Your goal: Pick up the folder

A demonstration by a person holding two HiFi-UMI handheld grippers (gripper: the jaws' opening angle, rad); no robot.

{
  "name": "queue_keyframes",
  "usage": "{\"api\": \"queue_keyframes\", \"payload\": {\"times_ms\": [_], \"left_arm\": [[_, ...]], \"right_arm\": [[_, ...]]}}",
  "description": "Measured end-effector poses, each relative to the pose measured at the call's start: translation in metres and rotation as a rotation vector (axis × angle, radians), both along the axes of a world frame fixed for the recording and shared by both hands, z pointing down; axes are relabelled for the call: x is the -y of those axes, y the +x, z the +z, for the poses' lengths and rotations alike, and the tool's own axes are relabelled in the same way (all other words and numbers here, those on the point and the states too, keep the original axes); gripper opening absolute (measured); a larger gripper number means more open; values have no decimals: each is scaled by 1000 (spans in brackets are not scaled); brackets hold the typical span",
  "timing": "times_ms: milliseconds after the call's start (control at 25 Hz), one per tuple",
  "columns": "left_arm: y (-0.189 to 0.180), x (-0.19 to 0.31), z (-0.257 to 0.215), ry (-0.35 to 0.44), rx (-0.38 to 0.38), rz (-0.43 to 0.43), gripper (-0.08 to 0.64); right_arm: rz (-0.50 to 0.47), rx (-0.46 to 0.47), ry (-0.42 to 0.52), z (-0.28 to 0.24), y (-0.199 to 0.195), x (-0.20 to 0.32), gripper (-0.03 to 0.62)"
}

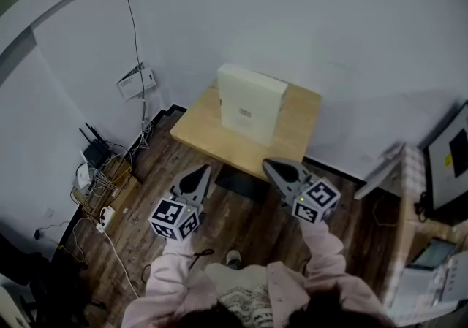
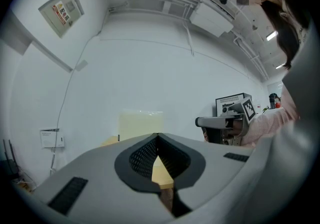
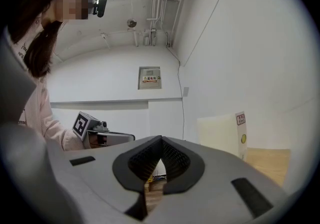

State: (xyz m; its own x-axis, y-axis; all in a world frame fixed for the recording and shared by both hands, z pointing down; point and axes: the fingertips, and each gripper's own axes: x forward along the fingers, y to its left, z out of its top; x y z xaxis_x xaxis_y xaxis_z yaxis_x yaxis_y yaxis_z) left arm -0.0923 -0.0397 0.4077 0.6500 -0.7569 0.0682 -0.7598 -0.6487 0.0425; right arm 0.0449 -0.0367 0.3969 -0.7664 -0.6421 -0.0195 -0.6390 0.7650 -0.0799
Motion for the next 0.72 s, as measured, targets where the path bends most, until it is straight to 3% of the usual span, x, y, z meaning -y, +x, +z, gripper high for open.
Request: {"api": "queue_keyframes", "payload": {"times_ms": [720], "left_arm": [[-11,63,25,-48,-15,49,-6]], "right_arm": [[75,48,-54,18,-1,59,-14]]}}
